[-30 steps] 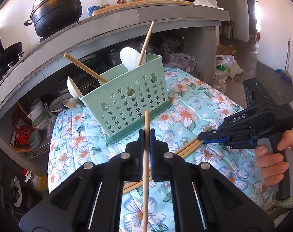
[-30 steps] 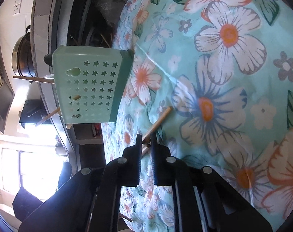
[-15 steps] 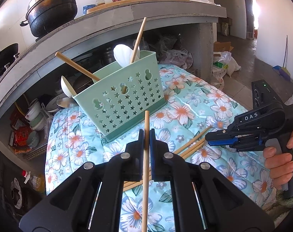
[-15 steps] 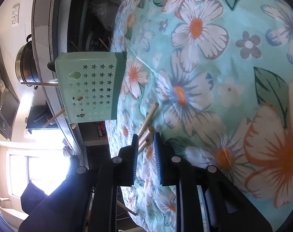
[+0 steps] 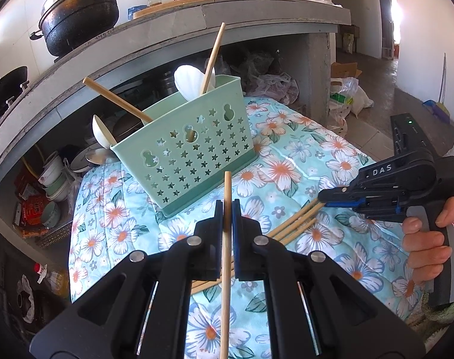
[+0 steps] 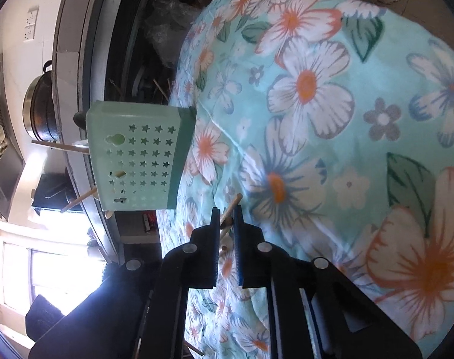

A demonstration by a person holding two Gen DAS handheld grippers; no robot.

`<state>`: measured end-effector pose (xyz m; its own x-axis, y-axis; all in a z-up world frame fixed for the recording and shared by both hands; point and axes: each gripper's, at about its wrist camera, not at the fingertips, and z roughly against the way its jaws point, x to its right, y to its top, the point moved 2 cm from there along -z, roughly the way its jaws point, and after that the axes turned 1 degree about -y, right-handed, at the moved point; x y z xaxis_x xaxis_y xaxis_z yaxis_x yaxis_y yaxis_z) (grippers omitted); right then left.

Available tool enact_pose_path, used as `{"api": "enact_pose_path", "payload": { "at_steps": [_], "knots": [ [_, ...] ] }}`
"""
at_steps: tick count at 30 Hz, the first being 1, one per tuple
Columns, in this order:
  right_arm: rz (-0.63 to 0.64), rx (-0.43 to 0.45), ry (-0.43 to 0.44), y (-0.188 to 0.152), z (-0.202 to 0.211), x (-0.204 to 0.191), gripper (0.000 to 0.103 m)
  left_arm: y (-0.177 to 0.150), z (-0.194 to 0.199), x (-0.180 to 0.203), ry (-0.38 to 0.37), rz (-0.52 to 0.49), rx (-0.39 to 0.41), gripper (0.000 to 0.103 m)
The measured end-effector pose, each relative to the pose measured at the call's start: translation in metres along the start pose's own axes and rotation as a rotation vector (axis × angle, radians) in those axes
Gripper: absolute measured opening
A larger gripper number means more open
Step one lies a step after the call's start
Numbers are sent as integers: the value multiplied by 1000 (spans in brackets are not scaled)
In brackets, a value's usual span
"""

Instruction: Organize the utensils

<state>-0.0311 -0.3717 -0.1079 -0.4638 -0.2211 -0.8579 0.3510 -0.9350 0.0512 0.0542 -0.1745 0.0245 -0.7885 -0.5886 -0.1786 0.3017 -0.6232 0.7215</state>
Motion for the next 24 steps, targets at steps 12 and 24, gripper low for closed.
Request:
{"api": "enact_pose_path", "payload": {
  "at_steps": [12, 24],
  "knots": [
    [-92, -14, 42, 1, 2, 20, 16, 1, -1, 0, -2, -3, -3, 4],
    [-32, 20, 41, 0, 8, 6, 10, 2, -1, -1, 2, 5, -6, 4]
  ]
}}
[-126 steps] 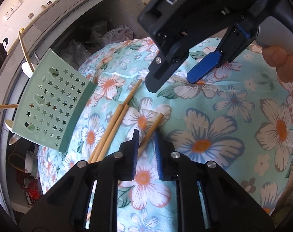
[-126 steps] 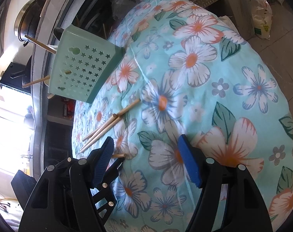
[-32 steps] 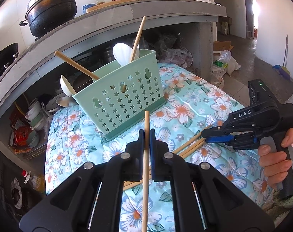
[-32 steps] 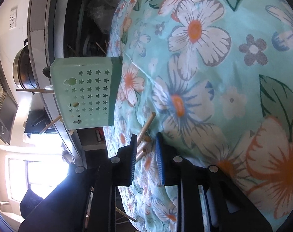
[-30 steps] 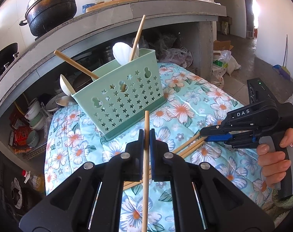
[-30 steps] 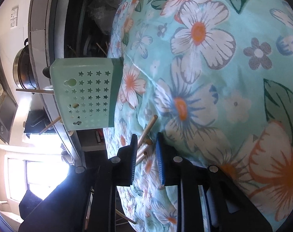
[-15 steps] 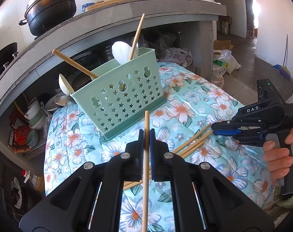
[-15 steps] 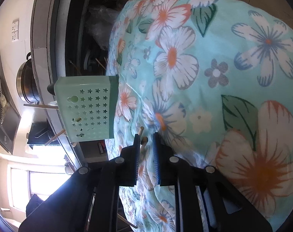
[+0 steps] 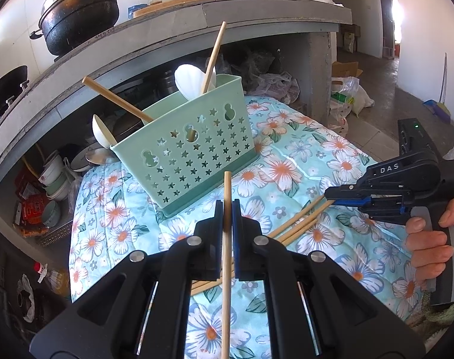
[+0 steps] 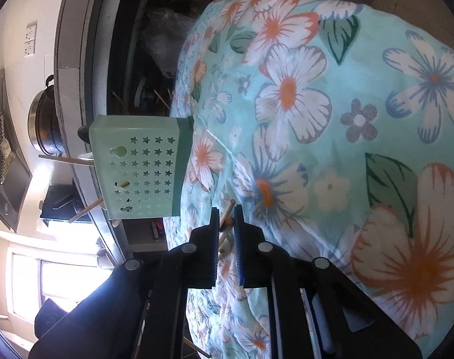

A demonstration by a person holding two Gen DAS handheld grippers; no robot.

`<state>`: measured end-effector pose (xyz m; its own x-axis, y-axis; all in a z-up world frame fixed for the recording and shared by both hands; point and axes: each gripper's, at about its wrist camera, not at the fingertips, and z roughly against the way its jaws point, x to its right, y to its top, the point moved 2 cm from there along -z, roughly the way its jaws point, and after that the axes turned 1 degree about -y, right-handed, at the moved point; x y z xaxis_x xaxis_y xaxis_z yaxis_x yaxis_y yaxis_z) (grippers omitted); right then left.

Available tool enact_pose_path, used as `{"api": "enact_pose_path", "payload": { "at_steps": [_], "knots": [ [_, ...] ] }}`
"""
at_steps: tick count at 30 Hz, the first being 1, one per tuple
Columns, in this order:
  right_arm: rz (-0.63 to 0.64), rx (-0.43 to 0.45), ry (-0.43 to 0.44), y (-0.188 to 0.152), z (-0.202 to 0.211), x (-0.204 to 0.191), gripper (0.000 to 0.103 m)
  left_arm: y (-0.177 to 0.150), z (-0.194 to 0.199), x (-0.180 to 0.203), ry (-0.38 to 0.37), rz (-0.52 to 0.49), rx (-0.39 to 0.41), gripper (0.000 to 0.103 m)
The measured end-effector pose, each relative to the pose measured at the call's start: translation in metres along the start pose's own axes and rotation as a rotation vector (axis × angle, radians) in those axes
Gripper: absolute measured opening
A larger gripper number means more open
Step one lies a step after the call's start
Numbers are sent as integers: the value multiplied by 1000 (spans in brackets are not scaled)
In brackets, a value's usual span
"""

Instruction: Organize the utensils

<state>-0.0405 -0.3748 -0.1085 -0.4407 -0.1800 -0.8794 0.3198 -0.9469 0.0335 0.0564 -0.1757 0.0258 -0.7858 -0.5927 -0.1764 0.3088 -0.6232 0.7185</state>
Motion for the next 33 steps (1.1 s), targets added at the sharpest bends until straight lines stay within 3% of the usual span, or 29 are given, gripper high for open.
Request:
{"api": "enact_pose_path", "payload": {
  "at_steps": [14, 28, 33],
  "knots": [
    [228, 186, 14, 5, 63, -61, 7, 4, 0, 4, -2, -12, 2, 4],
    [249, 200, 31, 3, 71, -67, 6, 4, 3, 4, 5, -11, 8, 4],
    [274, 226, 33, 3, 80, -74, 6, 11, 12, -7, -3, 31, 32, 4]
  ]
}}
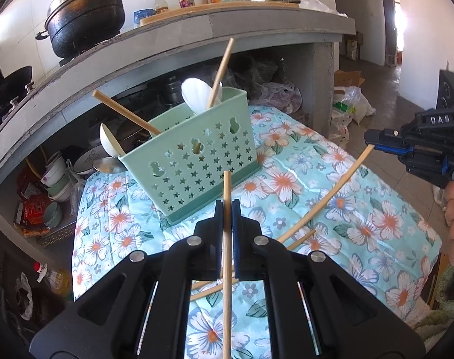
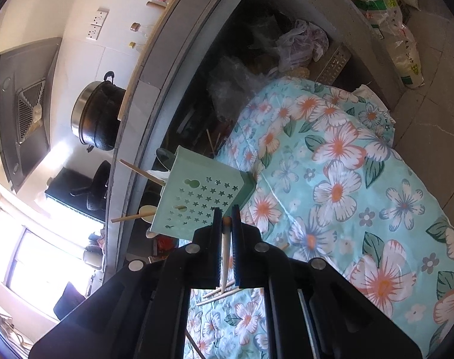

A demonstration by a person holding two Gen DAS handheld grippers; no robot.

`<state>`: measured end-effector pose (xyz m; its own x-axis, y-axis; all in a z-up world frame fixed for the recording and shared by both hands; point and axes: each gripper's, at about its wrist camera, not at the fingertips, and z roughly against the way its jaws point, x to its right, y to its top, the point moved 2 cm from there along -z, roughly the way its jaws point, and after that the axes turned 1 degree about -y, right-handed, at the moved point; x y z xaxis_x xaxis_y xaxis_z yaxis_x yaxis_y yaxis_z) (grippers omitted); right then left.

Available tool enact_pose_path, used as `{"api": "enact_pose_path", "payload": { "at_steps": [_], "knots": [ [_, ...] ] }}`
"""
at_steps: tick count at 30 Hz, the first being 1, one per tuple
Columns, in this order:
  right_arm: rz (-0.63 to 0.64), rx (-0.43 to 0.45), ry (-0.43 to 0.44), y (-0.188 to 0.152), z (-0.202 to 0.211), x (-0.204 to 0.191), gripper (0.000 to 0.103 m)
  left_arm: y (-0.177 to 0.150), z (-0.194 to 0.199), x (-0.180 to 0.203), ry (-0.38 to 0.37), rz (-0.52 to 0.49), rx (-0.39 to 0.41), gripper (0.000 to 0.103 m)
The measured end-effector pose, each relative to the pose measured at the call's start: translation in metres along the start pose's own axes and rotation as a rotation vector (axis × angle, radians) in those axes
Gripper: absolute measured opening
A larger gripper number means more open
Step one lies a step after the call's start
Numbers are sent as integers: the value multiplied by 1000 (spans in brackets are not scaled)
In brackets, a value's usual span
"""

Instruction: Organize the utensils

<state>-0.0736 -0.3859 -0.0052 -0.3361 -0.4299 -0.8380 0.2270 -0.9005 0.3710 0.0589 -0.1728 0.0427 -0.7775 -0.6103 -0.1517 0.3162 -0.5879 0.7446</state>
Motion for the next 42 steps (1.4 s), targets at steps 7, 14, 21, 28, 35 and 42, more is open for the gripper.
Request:
{"api": "enact_pose_path", "payload": {
  "at_steps": [7, 14, 21, 28, 35, 42],
  "knots": [
    [54, 46, 3, 10, 14, -12, 6, 18, 10, -26, -106, 129, 18, 4],
    [116, 91, 30, 25, 29, -30, 6, 52, 32, -52, -118, 209, 119, 4],
    [139, 149, 41, 36, 49, -39, 6, 109, 61, -83, -86, 258, 297, 4],
    [129, 167, 33, 41, 56, -36, 6, 170, 76, -109, -46, 317, 457, 4],
    [115, 161, 30, 44, 52, -31, 6, 201, 40, -124, 10, 358, 450, 4],
    [102, 159, 25, 44, 51, -28, 6, 186, -14, -113, 113, 308, 426, 4]
  ]
}}
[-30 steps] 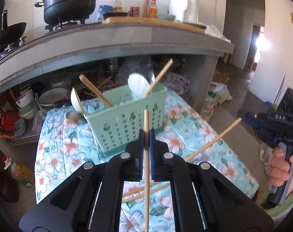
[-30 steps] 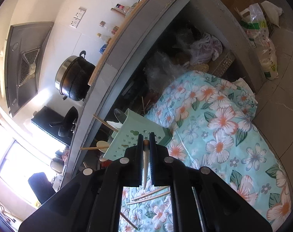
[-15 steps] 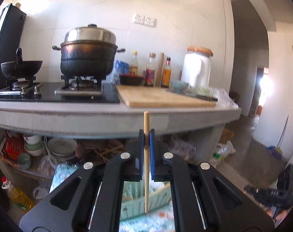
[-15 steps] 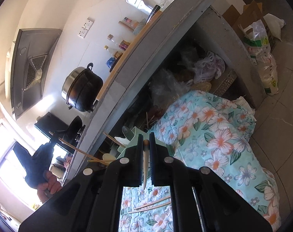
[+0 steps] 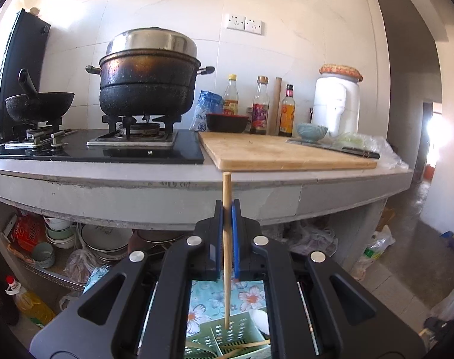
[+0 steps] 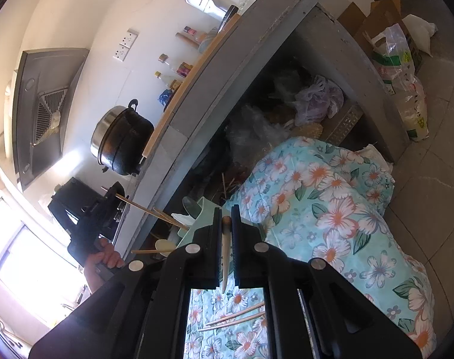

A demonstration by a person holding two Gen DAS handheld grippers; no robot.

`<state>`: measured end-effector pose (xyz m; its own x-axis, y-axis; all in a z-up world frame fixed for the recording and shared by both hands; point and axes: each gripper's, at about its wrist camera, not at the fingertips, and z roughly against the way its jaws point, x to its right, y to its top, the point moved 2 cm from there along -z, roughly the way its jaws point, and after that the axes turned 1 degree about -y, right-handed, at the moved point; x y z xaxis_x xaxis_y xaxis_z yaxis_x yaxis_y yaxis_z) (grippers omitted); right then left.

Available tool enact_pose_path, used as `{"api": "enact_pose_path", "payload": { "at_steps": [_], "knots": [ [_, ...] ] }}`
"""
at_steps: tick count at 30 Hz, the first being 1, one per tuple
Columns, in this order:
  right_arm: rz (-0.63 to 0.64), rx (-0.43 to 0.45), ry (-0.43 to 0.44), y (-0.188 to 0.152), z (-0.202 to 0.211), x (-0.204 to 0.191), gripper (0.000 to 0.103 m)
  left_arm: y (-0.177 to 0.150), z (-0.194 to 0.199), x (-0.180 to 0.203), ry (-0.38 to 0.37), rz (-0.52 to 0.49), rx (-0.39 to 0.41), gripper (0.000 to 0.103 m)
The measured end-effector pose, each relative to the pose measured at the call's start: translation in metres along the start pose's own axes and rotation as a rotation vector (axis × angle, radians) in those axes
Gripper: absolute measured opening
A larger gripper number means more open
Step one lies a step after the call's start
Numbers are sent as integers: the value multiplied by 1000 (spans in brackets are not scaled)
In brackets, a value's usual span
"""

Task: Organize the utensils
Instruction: 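Drop the chopstick into the green holder with the left tool while the right tool holds its chopstick above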

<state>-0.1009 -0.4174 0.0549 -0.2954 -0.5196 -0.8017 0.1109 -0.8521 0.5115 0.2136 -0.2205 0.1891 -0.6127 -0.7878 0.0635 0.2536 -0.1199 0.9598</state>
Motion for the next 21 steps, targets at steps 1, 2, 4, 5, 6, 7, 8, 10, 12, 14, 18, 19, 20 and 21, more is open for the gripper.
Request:
{"api": "enact_pose_path", "payload": {
  "at_steps": [1, 2, 4, 5, 6, 7, 8, 10, 12, 14, 18, 19, 20, 21],
  "knots": [
    [0, -1, 0, 0, 0, 0, 6, -7, -3, 1, 16, -12, 0, 4],
    [2, -3, -1, 0, 0, -1, 6, -14, -6, 1, 22, -18, -5, 4],
    [3, -4, -2, -1, 0, -1, 6, -25, -5, 0, 25, -17, -13, 5],
    [5, -4, -4, -1, 0, -2, 6, -29, -2, 0, 24, -18, -13, 6],
    [6, -3, -5, -1, 1, -2, 6, -31, 1, 0, 21, -20, -10, 10],
    [6, -2, -5, -1, 1, -2, 6, -33, 5, -1, 21, -21, -5, 15],
    [5, -1, -5, -2, 2, -2, 6, -33, 10, -2, 21, -21, 2, 18],
    [8, 2, -5, -2, 2, -4, 6, -34, 20, -2, 21, -23, 11, 28],
    [13, 3, -4, -2, 3, -6, 6, -36, 33, -1, 24, -33, 12, 38],
    [21, 5, -5, -3, 3, -8, 6, -38, 47, 1, 25, -49, 7, 47],
    [51, 21, -4, -2, 8, -16, 6, -50, 70, 6, -6, -75, -59, 65],
    [63, 26, -4, -2, 10, -19, 6, -55, 75, 7, -20, -85, -84, 70],
    [79, 34, -1, -2, 12, -23, 6, -62, 79, 9, -30, -98, -117, 73],
    [91, 39, 1, -1, 14, -27, 6, -68, 82, 11, -31, -107, -143, 75]
  ]
}}
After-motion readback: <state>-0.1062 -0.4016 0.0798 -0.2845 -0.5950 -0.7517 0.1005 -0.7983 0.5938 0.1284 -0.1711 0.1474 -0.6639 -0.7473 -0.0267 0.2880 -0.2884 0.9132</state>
